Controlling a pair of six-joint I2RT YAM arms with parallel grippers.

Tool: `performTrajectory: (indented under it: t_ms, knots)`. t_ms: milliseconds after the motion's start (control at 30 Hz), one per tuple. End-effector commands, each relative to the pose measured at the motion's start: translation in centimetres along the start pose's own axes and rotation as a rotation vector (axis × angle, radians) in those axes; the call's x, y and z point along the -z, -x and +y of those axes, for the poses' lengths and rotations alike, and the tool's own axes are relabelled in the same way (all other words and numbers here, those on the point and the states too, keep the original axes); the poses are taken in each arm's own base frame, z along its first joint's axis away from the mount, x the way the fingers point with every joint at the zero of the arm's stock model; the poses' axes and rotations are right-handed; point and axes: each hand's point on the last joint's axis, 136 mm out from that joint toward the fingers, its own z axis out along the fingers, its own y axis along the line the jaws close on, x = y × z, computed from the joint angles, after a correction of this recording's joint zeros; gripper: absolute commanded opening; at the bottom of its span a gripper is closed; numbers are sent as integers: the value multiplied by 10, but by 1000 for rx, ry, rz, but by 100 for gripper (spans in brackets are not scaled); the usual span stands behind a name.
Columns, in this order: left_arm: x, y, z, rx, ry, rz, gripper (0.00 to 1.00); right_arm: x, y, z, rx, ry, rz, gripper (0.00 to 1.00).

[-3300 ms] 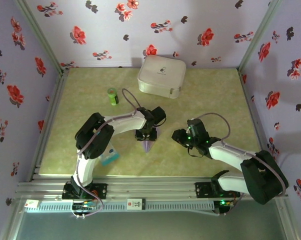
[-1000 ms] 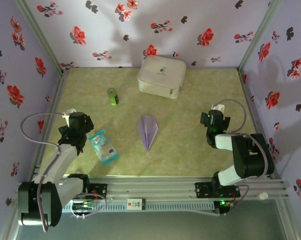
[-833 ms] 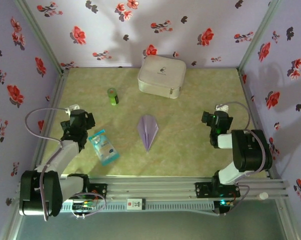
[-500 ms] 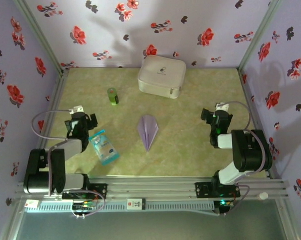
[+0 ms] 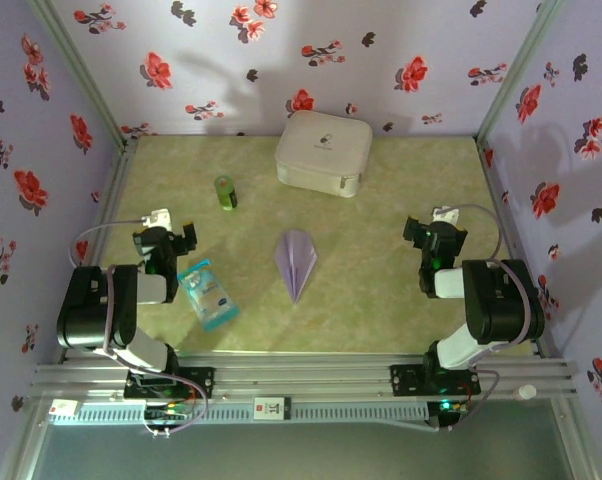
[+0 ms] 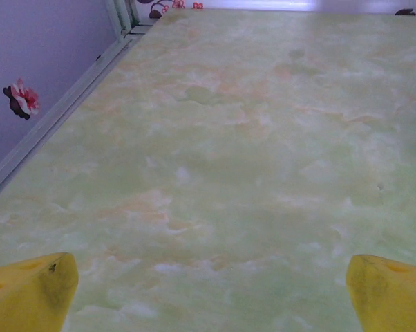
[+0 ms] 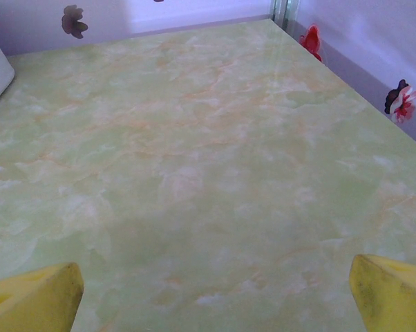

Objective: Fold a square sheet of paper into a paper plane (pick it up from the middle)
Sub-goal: Reset both arms

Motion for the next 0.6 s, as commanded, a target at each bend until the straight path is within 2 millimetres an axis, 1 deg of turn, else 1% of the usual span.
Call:
performTrajectory:
  t_ms: [0,567]
  knots:
    - [-1,18,4,28,25,-63,100,1,8,-1,-25,-15,-37,99]
    - [-1,18,2,24,20,-63,100,2,8,2,-15,-5,-35,99]
